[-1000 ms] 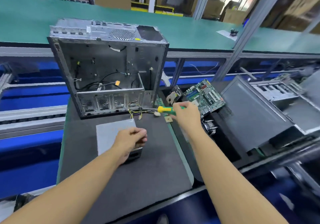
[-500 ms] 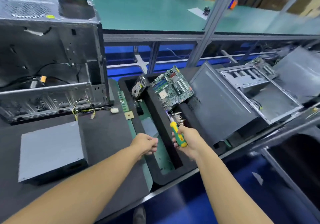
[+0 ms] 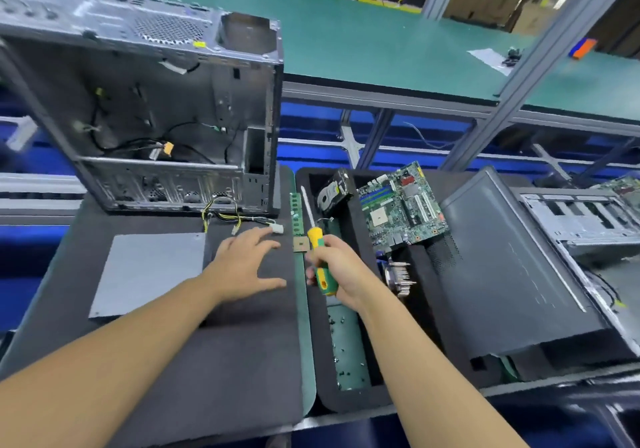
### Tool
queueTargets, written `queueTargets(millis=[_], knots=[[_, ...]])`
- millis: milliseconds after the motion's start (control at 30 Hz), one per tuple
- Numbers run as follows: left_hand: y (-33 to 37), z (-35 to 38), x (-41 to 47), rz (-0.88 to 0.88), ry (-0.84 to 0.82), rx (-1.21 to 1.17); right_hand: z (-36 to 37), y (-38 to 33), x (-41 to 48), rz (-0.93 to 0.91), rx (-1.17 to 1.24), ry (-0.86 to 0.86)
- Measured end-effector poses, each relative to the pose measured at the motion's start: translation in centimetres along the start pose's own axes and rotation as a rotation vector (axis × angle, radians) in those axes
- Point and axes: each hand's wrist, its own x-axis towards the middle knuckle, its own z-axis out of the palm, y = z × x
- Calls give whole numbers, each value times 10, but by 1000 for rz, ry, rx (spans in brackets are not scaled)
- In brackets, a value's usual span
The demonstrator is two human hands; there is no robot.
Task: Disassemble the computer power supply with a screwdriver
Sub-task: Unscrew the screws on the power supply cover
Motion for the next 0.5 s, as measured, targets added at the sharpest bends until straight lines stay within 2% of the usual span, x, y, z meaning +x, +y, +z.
queueTargets(millis=[200, 333, 500], knots=[[-84, -15, -52, -186, -246, 211, 72, 13, 34, -5, -163, -78], [-127, -30, -69, -180, -333, 302, 110, 23, 47, -2, -196, -75], [-145, -34, -69, -91, -340, 318, 145, 33, 52, 23, -306, 0]])
